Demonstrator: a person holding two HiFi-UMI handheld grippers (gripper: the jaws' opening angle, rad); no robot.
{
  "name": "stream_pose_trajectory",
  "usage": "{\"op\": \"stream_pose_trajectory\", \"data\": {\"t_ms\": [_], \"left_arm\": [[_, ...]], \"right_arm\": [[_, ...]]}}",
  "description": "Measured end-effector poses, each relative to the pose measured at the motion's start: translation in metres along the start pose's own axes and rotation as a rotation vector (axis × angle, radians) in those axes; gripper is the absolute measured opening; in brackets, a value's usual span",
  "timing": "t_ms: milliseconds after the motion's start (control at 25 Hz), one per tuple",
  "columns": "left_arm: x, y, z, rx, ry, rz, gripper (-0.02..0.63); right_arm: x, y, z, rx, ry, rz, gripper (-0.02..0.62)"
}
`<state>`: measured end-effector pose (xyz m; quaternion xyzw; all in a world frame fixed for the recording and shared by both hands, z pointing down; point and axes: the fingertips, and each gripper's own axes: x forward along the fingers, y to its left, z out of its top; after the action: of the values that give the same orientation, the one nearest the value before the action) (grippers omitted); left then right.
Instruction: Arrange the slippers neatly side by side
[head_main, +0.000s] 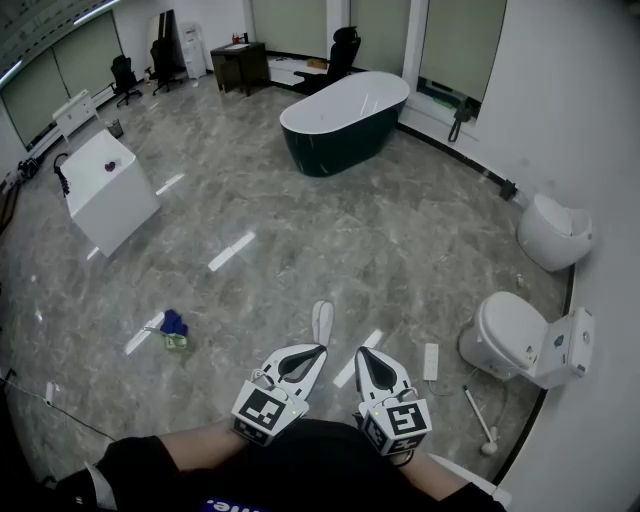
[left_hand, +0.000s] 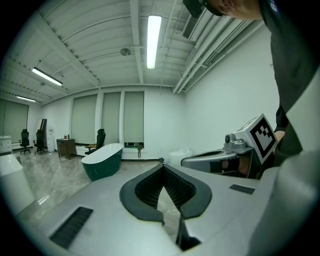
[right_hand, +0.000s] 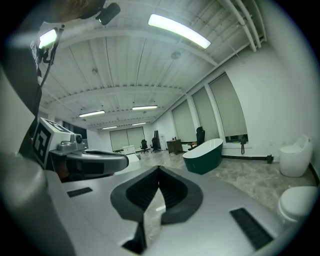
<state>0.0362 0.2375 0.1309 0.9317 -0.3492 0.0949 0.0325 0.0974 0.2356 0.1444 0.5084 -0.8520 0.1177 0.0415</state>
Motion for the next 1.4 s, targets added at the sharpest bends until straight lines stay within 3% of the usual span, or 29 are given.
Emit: {"op": "stream_pose_trajectory", "data": {"t_ms": [280,640,880,1080,1400], "left_arm": [[0.018,0.0,-0.004,-0.013,0.002,0.009,0.002],[0.069,0.04,-0.006,-0.043,-0.002,-0.096,0.002],[0.105,0.114,-0.006,-0.033,0.016,-0.142,0.002],[0.129,0.189,-0.003,-0.074,0.002,-0.14,0.002],[0.148,0.289,-0.005,-0.092,0.003,-0.167,0.002]], "right_arm": [[0.004,-0.022,-0.01,0.022,0.019,-0.006,-0.002],[0.048,-0.064,-0.005,0.041,0.046,-0.111,-0.002],[0.117,-0.083,0.004,0.081,0.051,-0.182,-0.002],[0.185,-0.096,0.014,0.097,0.072,-0.218,-0.002],[0.276,-0.09,0.031,0.094,0.107,-0.271,-0.002]]}}
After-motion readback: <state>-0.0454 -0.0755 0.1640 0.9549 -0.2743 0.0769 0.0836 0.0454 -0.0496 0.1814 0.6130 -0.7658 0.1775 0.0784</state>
